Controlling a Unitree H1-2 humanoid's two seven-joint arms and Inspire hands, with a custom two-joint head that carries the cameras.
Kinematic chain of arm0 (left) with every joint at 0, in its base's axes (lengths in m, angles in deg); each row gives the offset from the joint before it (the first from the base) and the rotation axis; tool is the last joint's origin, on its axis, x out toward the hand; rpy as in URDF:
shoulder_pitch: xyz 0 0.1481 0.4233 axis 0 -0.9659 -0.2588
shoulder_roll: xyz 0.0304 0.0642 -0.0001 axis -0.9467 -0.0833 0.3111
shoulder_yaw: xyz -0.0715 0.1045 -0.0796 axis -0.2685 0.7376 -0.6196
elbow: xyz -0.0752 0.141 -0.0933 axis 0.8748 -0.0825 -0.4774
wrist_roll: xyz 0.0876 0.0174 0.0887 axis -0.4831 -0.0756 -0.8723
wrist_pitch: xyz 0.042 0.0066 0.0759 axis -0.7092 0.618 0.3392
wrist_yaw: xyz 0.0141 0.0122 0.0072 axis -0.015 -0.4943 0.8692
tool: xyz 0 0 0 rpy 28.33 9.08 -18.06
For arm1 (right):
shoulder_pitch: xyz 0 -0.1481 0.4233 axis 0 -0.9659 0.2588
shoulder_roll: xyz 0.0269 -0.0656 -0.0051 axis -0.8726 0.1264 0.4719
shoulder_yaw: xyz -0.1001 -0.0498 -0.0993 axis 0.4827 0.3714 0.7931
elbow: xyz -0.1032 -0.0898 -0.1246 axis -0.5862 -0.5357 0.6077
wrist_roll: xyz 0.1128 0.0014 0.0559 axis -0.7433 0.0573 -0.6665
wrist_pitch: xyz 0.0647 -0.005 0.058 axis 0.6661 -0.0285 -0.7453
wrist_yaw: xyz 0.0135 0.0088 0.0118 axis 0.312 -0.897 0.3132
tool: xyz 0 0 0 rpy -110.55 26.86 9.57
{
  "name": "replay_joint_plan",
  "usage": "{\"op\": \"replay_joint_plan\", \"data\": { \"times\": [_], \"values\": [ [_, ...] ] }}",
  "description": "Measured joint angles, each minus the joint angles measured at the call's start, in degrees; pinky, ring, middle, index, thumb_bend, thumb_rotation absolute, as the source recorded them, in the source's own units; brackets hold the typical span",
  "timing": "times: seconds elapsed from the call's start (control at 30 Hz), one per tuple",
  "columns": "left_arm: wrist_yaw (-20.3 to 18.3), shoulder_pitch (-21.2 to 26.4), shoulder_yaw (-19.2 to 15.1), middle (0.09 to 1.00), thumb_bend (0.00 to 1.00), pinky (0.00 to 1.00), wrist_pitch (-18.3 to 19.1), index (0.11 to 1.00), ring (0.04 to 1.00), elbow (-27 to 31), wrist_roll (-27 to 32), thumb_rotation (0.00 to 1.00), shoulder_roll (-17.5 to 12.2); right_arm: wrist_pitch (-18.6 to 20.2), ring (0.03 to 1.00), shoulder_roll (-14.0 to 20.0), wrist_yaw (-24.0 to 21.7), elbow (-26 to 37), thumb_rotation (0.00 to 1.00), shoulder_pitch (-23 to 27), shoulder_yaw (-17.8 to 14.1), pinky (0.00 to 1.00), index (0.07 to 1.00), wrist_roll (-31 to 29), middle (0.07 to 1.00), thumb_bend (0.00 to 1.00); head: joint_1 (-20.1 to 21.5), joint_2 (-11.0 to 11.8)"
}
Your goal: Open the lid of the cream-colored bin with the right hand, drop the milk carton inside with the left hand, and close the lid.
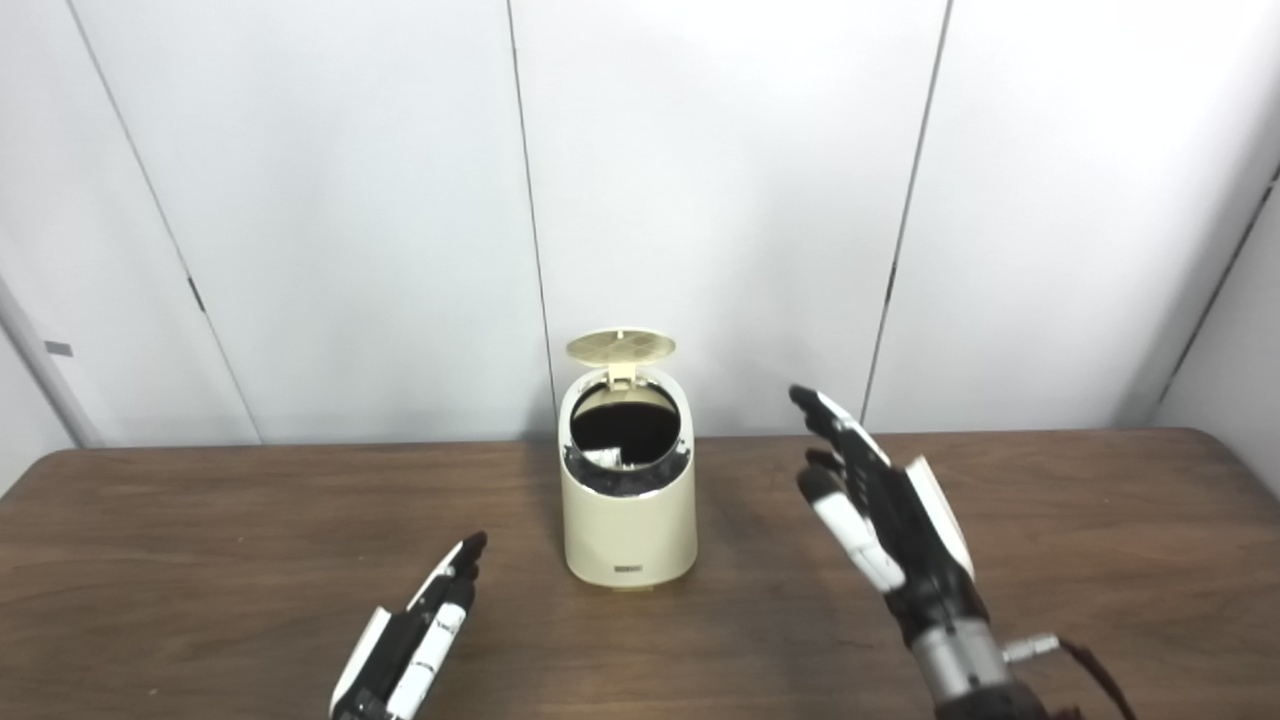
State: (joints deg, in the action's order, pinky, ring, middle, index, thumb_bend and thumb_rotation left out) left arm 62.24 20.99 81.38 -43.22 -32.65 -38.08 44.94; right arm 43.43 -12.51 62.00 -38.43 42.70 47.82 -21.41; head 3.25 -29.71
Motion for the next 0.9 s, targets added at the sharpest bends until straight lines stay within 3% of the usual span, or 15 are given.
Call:
{"op": "replay_joint_plan", "data": {
  "times": [0.2,0.3,0.43,0.57,0.77,0.9],
  "values": [
    [-0.02,-0.12,-0.08,1.0,0.58,1.0,-1.56,1.0,1.0,-0.87,0.02,0.93,0.23,2.39,0.894,-0.03,-0.16,0.02,1.0,4.63,1.34,0.85,0.878,2.61,0.923,0.62,0.26,0.0],
    [0.42,-0.14,-0.43,1.0,0.6,1.0,-1.68,1.0,1.0,-0.96,-0.37,0.89,0.55,3.97,0.892,-0.02,-0.6,-0.22,0.92,5.74,2.23,0.79,0.865,3.97,0.925,0.59,0.09,-0.26],
    [1.11,-0.37,-1.66,1.0,0.62,1.0,-2.63,1.0,1.0,-1.78,0.2,0.87,1.71,5.04,0.901,1.66,-1.17,-4.7,0.95,12.31,5.43,0.82,0.877,10.58,0.921,0.56,0.09,-0.35],
    [0.86,-0.38,-1.95,1.0,0.59,1.0,-2.96,1.0,1.0,-1.87,0.56,0.86,1.94,5.93,0.893,2.54,-1.95,-7.69,0.89,18.25,7.64,0.81,0.879,14.18,0.907,0.52,0.0,-0.35],
    [0.7,-0.28,-2.16,1.0,0.59,1.0,-3.01,1.0,1.0,-1.88,0.63,0.86,1.98,5.9,0.895,2.11,-3.41,-13.76,0.86,21.47,9.98,0.81,0.862,15.51,0.902,0.53,-0.44,-0.35],
    [0.76,-0.3,-2.65,0.999,0.58,1.0,-2.98,1.0,1.0,-1.88,1.03,0.85,2.37,5.36,0.908,2.16,-3.74,-17.35,0.9,23.17,10.72,0.82,0.843,15.9,0.902,0.58,-0.53,-0.35]
  ]
}}
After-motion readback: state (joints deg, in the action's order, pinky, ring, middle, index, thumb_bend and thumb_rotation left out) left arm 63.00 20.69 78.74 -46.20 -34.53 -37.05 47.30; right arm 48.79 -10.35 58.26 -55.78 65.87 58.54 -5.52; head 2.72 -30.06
